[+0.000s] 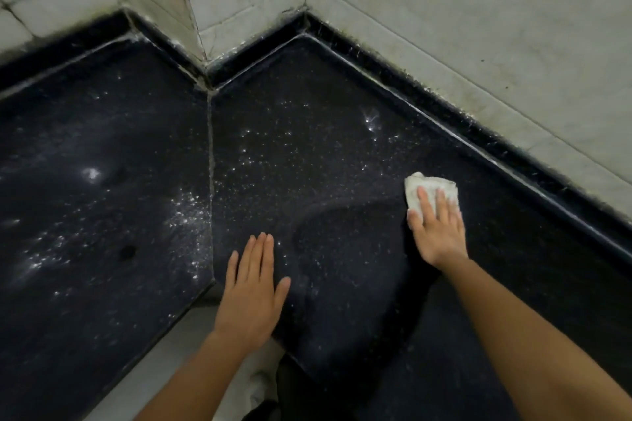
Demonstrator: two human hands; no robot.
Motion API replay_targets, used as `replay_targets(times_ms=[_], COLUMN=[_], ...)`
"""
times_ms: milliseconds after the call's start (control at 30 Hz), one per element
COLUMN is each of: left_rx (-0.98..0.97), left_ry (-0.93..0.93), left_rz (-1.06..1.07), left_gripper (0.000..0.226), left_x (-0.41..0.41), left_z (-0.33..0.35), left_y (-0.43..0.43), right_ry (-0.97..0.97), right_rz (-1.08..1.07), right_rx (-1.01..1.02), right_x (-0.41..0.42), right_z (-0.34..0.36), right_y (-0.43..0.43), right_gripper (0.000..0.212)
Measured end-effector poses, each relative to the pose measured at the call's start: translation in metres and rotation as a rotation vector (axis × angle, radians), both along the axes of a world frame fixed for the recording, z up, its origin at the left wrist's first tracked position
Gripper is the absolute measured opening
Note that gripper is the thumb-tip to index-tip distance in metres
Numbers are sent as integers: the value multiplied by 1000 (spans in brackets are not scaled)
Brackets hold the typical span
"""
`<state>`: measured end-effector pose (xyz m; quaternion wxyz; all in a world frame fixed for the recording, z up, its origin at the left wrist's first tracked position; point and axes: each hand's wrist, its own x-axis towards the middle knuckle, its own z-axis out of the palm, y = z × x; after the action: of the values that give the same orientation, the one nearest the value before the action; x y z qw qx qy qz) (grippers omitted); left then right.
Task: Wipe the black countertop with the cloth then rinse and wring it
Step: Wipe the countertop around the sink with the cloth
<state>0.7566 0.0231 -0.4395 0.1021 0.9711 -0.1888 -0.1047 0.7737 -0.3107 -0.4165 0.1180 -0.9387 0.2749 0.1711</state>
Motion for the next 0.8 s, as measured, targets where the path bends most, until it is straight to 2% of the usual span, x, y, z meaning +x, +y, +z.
replay_targets(times_ms=[133,200,300,433,600,667,800], left_rx=[-16,-24,-8,15,24,20,-4], left_ry=[-32,-36,-26,6,12,18,19], left_rz=[101,141,168,186,157,121,67], left_gripper=[72,72,73,71,78,79,76], left_x=[47,66,83,95,107,116,133], left_z=[0,-2,-3,-4,-5,-6,-6], left_y=[-15,-20,-24,-21,-9,-6,-7], right_ry=[-41,-56,-49,-50,-95,-118,-71], right_rz=[-171,-144,91,497,734,672,247], right_rx=[28,6,14,153,195,125,-50], right_x=[30,43,50,38,36,39,41], right_z=[-8,-11,-13,-8,-7,-8,-13], right_y=[10,33,79,136,107,78,8], right_gripper=[57,58,60,60,57,60,71])
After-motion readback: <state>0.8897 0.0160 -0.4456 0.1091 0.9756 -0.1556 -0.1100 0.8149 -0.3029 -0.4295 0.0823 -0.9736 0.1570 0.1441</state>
